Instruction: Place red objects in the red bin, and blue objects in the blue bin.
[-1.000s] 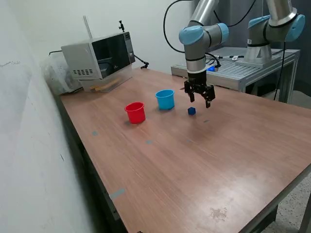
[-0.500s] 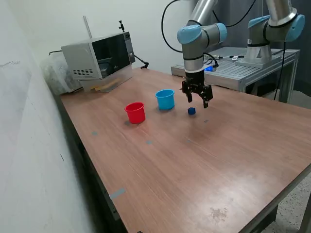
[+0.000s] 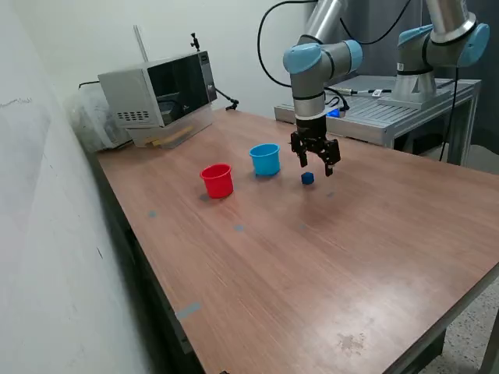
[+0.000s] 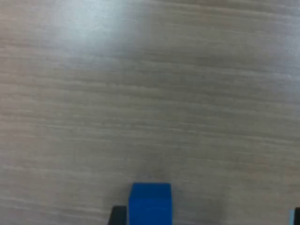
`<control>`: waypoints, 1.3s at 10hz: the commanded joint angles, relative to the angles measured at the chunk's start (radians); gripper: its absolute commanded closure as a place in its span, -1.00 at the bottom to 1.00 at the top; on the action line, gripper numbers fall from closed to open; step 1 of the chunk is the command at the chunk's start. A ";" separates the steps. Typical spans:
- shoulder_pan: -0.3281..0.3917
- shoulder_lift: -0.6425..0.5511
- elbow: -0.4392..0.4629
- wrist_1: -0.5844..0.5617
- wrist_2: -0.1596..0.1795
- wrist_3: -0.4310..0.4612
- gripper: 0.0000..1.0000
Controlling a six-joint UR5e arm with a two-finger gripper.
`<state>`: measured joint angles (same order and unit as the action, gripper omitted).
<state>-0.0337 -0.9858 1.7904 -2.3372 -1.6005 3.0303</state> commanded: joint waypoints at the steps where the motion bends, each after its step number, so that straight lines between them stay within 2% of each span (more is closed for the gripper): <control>1: 0.000 0.003 -0.006 -0.002 -0.001 -0.002 -1.00; 6: -0.028 0.003 -0.006 -0.002 -0.001 -0.018 -1.00; 13: -0.023 0.026 -0.006 -0.002 -0.001 -0.019 -1.00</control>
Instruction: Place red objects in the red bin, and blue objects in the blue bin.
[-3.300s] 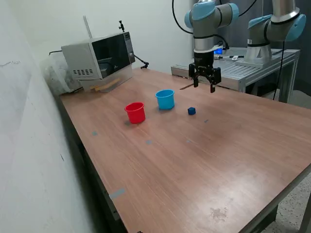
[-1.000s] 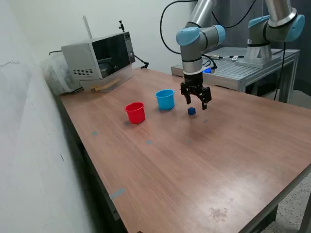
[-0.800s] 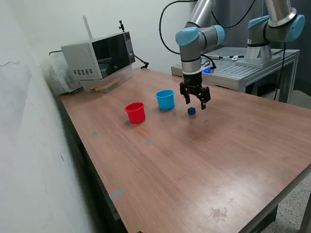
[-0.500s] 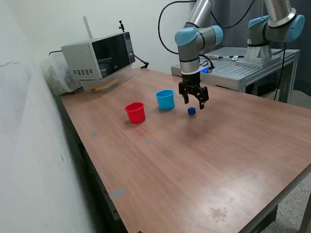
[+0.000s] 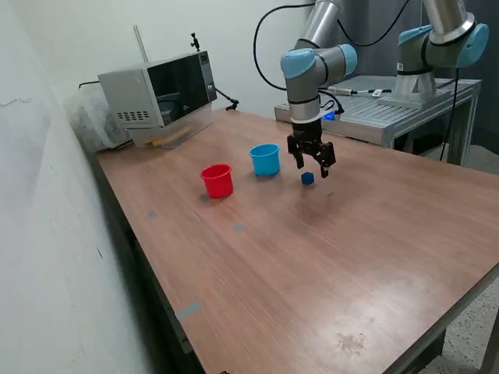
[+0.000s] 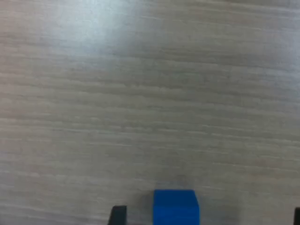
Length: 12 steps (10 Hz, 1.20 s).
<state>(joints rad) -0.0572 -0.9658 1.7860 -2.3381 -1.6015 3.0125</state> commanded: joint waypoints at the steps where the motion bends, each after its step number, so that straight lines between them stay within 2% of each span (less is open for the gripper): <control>1: 0.000 0.010 -0.003 -0.001 0.001 0.000 -1.00; 12: 0.000 0.029 -0.026 -0.001 0.000 -0.001 -1.00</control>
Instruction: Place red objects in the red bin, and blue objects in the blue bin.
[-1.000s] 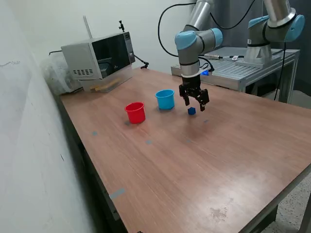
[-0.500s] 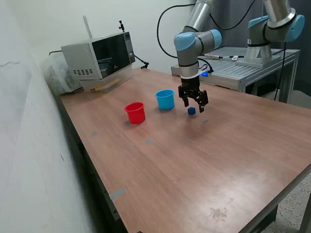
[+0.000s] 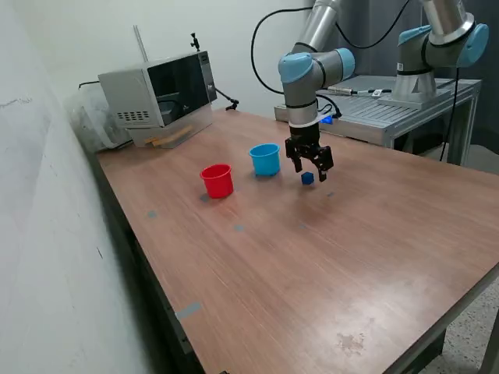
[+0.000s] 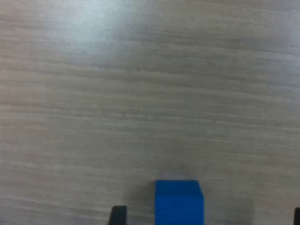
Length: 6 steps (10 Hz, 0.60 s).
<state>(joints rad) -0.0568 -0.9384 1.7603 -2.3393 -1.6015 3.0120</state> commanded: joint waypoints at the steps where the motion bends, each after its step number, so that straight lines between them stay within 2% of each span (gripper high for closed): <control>1: 0.000 0.001 -0.001 0.000 0.000 -0.001 -1.00; 6: 0.000 0.001 -0.001 0.000 0.000 -0.009 -1.00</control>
